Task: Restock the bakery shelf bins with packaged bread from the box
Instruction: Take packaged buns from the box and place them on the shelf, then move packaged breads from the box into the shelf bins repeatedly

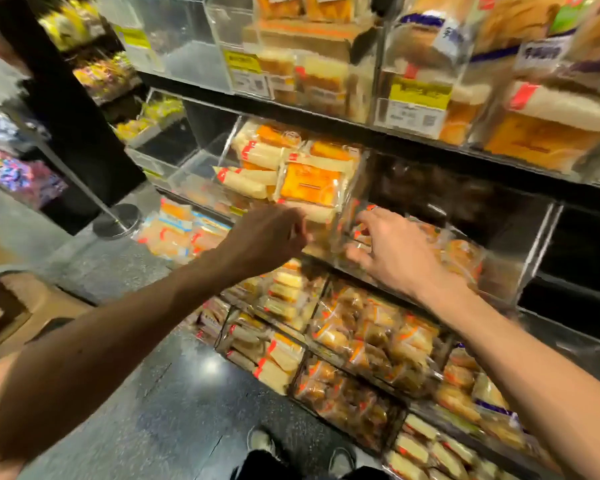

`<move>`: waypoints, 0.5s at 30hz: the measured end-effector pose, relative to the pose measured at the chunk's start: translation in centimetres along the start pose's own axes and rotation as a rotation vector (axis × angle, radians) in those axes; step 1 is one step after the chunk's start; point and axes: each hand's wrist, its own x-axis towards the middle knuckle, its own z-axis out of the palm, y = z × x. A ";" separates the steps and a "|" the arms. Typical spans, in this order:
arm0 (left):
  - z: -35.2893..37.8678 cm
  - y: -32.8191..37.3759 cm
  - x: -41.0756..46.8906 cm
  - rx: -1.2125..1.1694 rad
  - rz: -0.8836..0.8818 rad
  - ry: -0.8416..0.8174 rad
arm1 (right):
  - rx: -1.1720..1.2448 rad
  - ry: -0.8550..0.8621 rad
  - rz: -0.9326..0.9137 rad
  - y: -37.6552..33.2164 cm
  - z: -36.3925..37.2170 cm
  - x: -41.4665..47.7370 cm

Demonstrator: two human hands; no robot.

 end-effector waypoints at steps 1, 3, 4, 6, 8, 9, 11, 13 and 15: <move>-1.4 -2.0 -2.5 0.069 -0.043 0.005 | 0.021 -0.007 -0.077 -2.3 0.7 0.5; -4.0 -5.9 -8.0 0.198 -0.136 0.000 | 0.064 -0.049 -0.211 -7.8 2.6 1.5; -4.9 -8.1 -11.0 0.242 -0.194 -0.008 | 0.094 -0.076 -0.287 -11.0 3.7 1.9; -6.6 -12.0 -17.0 0.324 -0.320 0.019 | 0.181 -0.134 -0.435 -17.0 6.4 2.7; -8.2 -15.3 -22.9 0.385 -0.430 0.069 | 0.161 -0.169 -0.555 -23.3 8.6 3.4; -8.8 -17.0 -25.9 0.389 -0.467 0.091 | 0.131 -0.187 -0.621 -26.5 9.4 3.6; -9.6 -20.3 -32.0 0.408 -0.612 0.084 | 0.110 -0.236 -0.764 -32.3 11.2 4.0; -10.8 -24.1 -38.4 0.441 -0.814 0.035 | 0.088 -0.299 -0.893 -39.1 13.4 4.6; -11.9 -28.1 -44.3 0.509 -0.839 -0.029 | 0.053 -0.344 -0.983 -46.2 15.4 5.3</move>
